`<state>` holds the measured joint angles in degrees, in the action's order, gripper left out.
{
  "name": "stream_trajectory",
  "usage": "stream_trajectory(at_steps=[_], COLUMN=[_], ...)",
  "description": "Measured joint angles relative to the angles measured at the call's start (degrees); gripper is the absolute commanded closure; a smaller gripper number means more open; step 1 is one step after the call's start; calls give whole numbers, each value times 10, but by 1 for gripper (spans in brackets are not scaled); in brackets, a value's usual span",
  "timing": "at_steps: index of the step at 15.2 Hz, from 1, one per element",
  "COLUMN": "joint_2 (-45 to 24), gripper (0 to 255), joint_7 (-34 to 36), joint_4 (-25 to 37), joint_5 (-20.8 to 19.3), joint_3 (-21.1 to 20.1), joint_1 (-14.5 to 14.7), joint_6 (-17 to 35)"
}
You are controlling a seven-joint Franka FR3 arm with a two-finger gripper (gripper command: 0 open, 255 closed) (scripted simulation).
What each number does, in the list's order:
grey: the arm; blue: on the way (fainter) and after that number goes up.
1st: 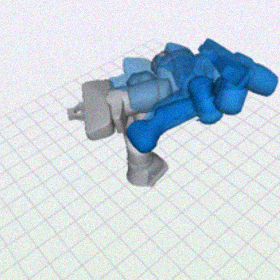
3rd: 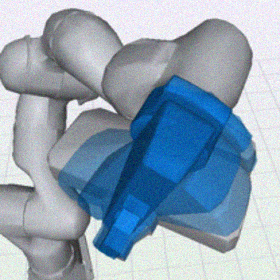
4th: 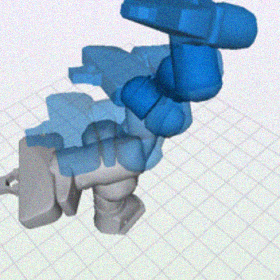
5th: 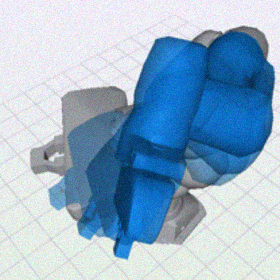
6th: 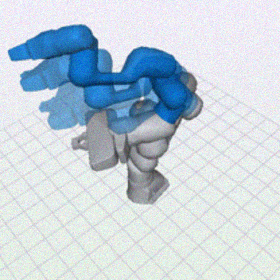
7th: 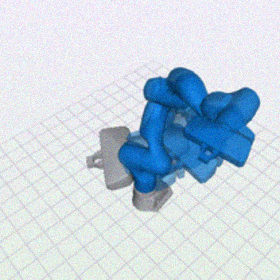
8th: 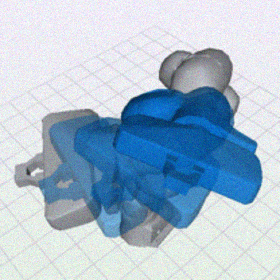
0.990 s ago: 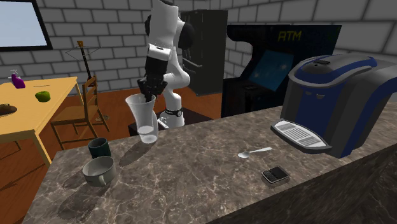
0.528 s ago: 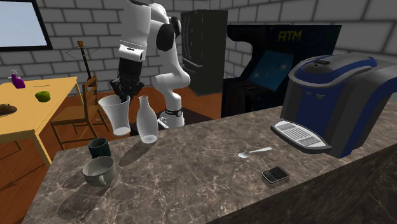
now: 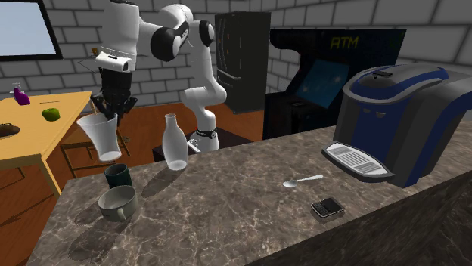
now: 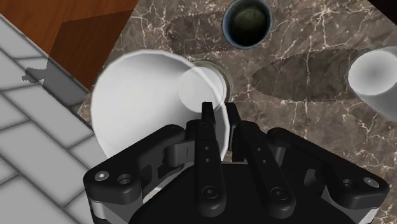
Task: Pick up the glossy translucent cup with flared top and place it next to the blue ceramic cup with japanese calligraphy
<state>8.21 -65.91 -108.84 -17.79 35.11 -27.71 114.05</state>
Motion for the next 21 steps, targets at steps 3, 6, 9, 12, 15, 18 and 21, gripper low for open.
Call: stream_trajectory(at_steps=[3, 6, 9, 12, 15, 18, 21], joint_2=[-27, -72, -117, -175, -225, -234, -237], gripper=[255, 255, 255, 255, 255, 255, 255], joint_7=[-50, -110, -173, -238, -293, -302, -303], joint_4=[23, 61, 98, 154, 201, 194, 175], joint_5=[24, 66, 113, 173, 225, 234, 236], joint_3=[29, 60, 85, 101, 105, 103, 102], joint_1=[-14, -33, -60, -99, -144, -151, -151], joint_6=[11, 19, 24, 17, 10, 24, 45])
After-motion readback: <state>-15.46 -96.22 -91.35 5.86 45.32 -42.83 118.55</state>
